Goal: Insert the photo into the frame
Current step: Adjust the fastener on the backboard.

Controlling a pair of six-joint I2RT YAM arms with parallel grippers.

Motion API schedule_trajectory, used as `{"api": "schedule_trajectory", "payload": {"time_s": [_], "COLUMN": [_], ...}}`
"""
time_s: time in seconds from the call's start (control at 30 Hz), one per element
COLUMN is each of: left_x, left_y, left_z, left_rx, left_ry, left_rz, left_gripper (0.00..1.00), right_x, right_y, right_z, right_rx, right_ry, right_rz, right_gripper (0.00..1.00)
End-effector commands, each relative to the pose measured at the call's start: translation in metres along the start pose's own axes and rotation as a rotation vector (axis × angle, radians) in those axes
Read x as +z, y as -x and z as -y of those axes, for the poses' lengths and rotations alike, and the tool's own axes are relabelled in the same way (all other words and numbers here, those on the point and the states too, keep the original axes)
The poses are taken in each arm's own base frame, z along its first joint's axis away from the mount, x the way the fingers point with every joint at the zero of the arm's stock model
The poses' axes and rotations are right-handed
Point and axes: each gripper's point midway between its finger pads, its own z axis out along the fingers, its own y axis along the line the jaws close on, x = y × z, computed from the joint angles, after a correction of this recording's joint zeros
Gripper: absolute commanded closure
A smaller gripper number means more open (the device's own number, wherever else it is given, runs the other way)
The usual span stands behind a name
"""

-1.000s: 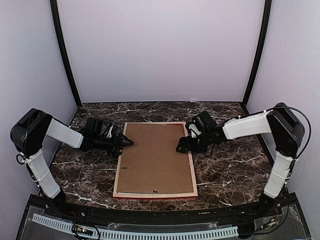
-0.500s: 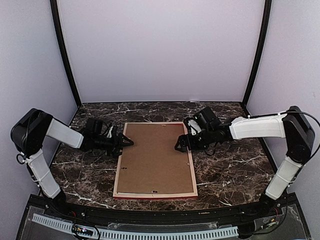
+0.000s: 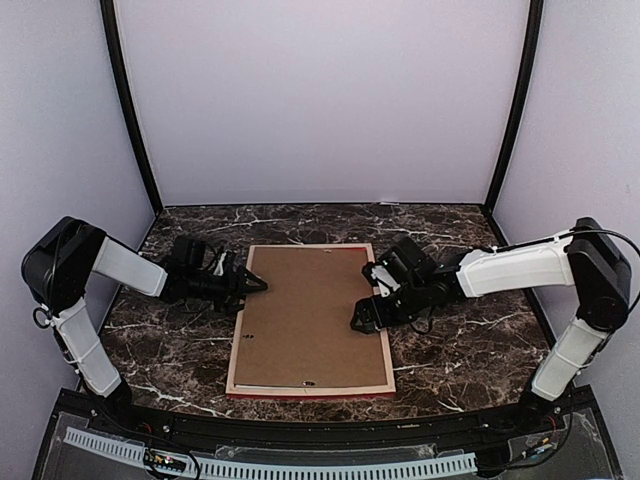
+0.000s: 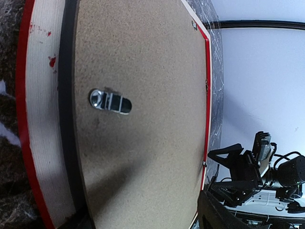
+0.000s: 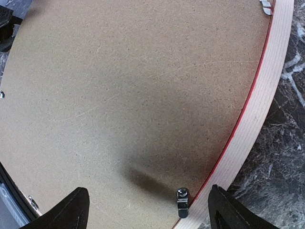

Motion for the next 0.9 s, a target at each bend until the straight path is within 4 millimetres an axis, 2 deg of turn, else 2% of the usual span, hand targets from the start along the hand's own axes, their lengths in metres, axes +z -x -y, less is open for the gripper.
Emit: {"api": "schedule_trajectory", "payload": {"time_s": [0.0, 0.57, 0.87], "left_x": [0.002, 0.003, 0.002], "left_y": [0.003, 0.003, 0.003], "left_z": [0.011, 0.007, 0.006], "left_rx": [0.034, 0.029, 0.026], "left_ry": [-0.030, -0.021, -0.016], "left_rz": [0.008, 0.015, 0.020], "left_gripper": [0.32, 0.32, 0.32], "right_x": [-0.003, 0.000, -0.004], "right_y": [-0.007, -0.021, -0.021], "right_z": [-0.002, -0.021, -0.032], "right_rx": [0.007, -0.001, 0.015], "right_ry": [-0.001, 0.033, 0.070], "right_rz": [0.005, -0.020, -0.013], "right_gripper": [0.13, 0.14, 0.15]}}
